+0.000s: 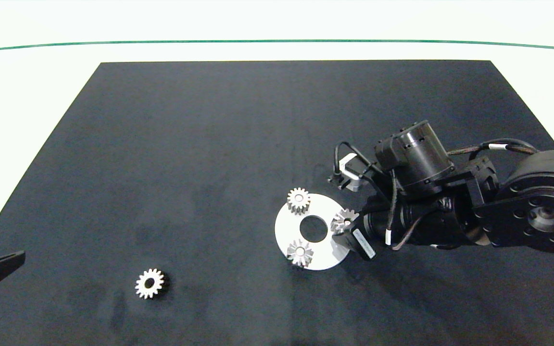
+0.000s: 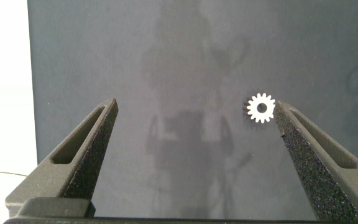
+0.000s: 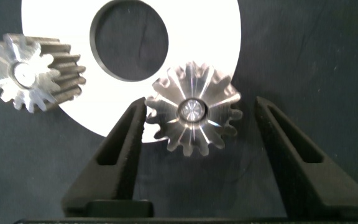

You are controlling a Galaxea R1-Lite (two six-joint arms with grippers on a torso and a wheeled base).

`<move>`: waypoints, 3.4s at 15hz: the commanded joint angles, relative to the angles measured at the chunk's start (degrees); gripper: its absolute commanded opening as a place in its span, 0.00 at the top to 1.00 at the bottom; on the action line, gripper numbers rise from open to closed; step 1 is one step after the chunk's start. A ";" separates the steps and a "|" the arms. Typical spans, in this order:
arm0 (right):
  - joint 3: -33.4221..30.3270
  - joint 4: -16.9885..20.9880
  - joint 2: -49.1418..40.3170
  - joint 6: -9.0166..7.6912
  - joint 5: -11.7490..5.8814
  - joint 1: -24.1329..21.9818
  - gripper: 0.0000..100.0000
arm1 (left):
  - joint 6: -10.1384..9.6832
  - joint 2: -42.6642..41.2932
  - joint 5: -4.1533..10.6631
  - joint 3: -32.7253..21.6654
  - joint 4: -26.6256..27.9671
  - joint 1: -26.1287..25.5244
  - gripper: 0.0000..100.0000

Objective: Remove an incorrectly installed larger gear and replace it with the correct smaller gear

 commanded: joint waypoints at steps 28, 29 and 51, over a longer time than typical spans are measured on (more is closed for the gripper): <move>0.78 -3.59 -0.28 0.08 -1.12 1.01 0.72 | 0.81 -0.85 0.10 0.21 0.16 0.33 0.00; 0.78 -3.59 -0.63 0.08 -1.12 1.01 0.72 | 0.72 -0.94 0.19 0.21 0.16 0.33 0.00; 4.47 0.99 -13.46 0.17 2.39 -22.99 0.72 | 0.72 -0.59 0.45 0.73 0.25 0.59 0.00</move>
